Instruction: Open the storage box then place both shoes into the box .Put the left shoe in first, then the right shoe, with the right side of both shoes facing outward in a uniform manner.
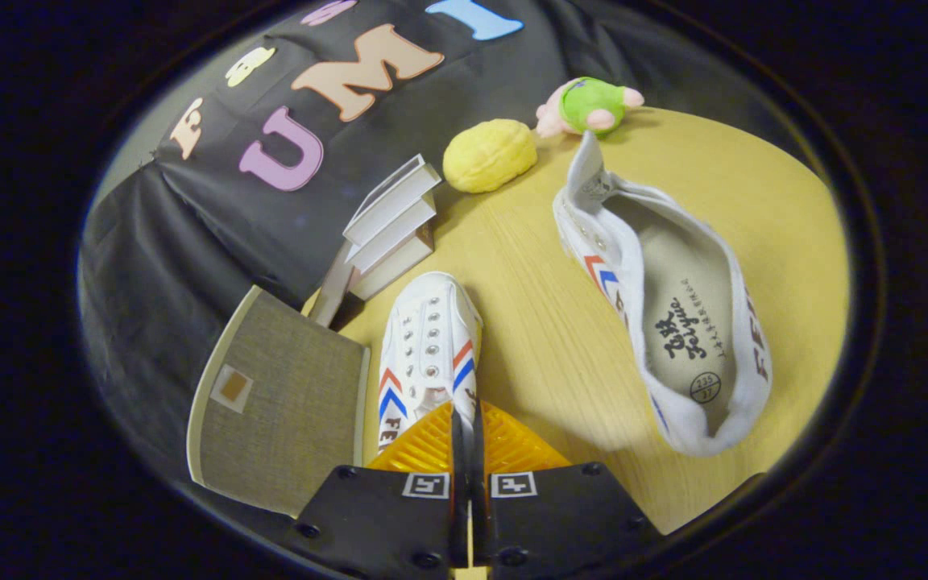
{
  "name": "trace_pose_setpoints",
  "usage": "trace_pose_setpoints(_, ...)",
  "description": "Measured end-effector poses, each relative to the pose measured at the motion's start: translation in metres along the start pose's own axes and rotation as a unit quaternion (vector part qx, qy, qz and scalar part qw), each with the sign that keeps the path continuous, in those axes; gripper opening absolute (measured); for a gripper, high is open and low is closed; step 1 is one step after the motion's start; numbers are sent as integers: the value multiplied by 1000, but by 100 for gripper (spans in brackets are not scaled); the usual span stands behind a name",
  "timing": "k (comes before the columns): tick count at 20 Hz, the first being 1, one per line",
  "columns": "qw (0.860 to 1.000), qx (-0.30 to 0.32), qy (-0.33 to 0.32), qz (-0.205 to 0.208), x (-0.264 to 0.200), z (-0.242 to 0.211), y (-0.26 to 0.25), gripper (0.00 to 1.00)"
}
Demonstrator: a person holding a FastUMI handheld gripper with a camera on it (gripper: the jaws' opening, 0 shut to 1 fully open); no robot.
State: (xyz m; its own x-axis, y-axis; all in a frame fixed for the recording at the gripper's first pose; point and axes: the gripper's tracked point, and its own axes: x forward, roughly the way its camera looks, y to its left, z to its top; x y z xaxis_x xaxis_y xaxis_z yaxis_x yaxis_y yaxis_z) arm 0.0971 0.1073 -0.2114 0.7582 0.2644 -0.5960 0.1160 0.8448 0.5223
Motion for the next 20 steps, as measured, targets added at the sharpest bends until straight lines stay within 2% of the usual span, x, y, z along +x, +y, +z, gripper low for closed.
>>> trace_pose_setpoints(4, 998, 44, 9, 35, -6, -4, 9, 5)
trace_pose_setpoints(10, 993, 80, 12, 86, -47, -11, 44, 5)
trace_pose_setpoints(15, 992, 56, -4, 111, -81, -8, 73, 5)
trace_pose_setpoints(20, 986, 60, -22, 155, -108, 3, 108, 5)
